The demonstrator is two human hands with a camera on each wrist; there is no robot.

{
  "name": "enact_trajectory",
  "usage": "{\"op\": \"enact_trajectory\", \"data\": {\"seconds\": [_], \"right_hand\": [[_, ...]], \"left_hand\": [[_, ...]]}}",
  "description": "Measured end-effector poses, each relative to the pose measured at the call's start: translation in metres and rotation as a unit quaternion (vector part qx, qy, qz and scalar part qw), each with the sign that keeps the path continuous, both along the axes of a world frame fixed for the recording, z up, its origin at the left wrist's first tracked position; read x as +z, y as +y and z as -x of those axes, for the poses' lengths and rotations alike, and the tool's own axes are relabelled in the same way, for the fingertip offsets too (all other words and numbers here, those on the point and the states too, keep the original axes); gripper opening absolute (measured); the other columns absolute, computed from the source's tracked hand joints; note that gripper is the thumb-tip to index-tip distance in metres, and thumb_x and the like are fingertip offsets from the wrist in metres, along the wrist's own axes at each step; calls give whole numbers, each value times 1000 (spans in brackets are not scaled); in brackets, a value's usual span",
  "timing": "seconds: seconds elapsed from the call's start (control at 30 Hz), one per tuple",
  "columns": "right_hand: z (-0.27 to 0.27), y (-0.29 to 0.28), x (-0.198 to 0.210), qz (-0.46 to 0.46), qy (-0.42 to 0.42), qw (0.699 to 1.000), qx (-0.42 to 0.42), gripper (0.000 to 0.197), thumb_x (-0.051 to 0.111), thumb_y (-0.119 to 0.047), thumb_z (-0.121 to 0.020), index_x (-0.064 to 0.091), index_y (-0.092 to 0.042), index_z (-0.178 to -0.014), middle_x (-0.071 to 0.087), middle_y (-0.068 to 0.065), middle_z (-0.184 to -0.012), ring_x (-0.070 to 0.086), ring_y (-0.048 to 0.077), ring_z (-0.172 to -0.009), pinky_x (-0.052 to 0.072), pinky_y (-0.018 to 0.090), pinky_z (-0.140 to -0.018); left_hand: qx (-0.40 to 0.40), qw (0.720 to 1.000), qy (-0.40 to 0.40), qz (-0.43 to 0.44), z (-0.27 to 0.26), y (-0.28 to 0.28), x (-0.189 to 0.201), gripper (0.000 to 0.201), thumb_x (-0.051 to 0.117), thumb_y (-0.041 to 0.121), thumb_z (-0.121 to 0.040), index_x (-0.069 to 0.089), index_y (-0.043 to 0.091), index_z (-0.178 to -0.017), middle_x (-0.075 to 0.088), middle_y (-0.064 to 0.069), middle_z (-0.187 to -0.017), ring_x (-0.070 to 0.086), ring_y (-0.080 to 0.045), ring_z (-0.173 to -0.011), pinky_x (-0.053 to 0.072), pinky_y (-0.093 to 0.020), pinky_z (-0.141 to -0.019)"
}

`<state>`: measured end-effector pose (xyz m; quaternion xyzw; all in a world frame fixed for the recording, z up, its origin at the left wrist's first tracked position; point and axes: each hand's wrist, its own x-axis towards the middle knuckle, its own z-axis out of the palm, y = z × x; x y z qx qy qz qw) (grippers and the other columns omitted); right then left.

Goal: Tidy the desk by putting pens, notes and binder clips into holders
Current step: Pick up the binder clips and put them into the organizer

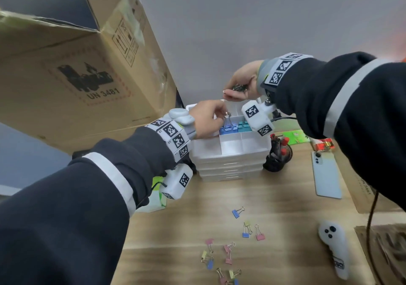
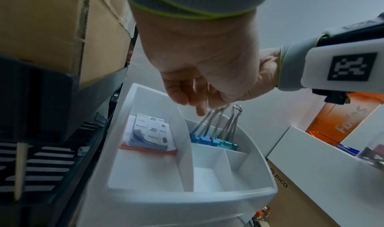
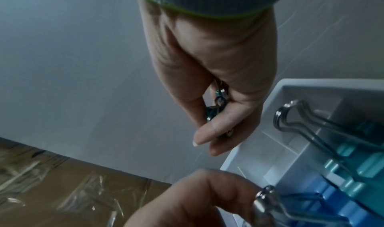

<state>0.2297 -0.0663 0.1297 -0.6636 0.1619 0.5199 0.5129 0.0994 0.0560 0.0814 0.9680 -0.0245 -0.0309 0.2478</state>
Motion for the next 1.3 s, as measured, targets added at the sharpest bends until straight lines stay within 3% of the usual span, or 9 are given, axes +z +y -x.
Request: {"op": "enact_trajectory", "data": {"seconds": [0.17,0.3,0.43,0.53,0.73,0.87,0.97,1.07,1.3], "right_hand": [[12,9,-4,62,15,996,66,17,57,-8,-99,57,4,-111,68,9,-105,70,21,-53,37,20,-23],[16,11,-9,94,-24,992,76,12,56,-6,-99,60,-1,-109,67,2,-118,73,3,-83,38,20,-24],[23,18,-12,117,-61,988,84,13,50,-3,-101,56,7,-107,63,15,-115,66,17,-111,56,22,-44],[34,22,-7,132,-55,986,87,16,46,-8,-104,54,5,-108,60,14,-112,71,17,-85,55,23,-40],[40,26,-11,129,-99,987,19,39,43,-4,-103,39,8,-140,57,18,-126,61,18,-115,60,22,-65],[40,25,-11,123,-135,983,-16,39,43,-1,-103,38,11,-140,55,22,-115,56,26,-125,47,29,-106],[39,28,-11,117,-143,983,-12,33,41,0,-103,42,12,-133,54,22,-112,58,27,-121,50,25,-100],[43,27,-3,123,-135,983,-10,25,45,0,-103,51,6,-126,53,17,-111,60,25,-88,55,17,-58],[38,25,-11,154,-158,975,20,42,42,-1,-103,33,15,-140,55,23,-138,61,26,-122,47,15,-100]], "left_hand": [[12,999,12,31,-1,0,-5,9,58,14,-87,65,19,-87,70,8,-77,50,-1,-49,42,-24,-58],[37,998,7,40,0,0,-7,20,49,9,-83,64,20,-92,72,6,-80,52,-2,-49,41,-25,-56],[67,998,-2,1,1,6,-12,29,49,10,-83,64,22,-104,69,4,-87,56,-19,-74,48,-31,-70],[76,997,3,-15,2,11,-15,26,50,13,-85,64,20,-105,67,4,-86,57,-20,-79,48,-31,-71],[78,996,14,-26,7,16,-21,28,51,11,-82,65,20,-104,65,5,-85,57,-19,-77,51,-32,-73],[82,996,19,-20,8,17,-23,28,51,11,-81,65,20,-103,66,3,-86,59,-21,-77,53,-34,-73],[80,997,21,-11,9,17,-24,27,52,11,-82,65,20,-104,67,1,-87,59,-21,-77,53,-33,-72],[75,997,20,-8,9,16,-23,27,52,10,-83,65,19,-105,67,1,-88,57,-20,-76,50,-30,-71],[74,997,17,-11,7,17,-24,28,51,10,-83,66,18,-105,67,0,-89,57,-20,-76,50,-30,-71]]}}
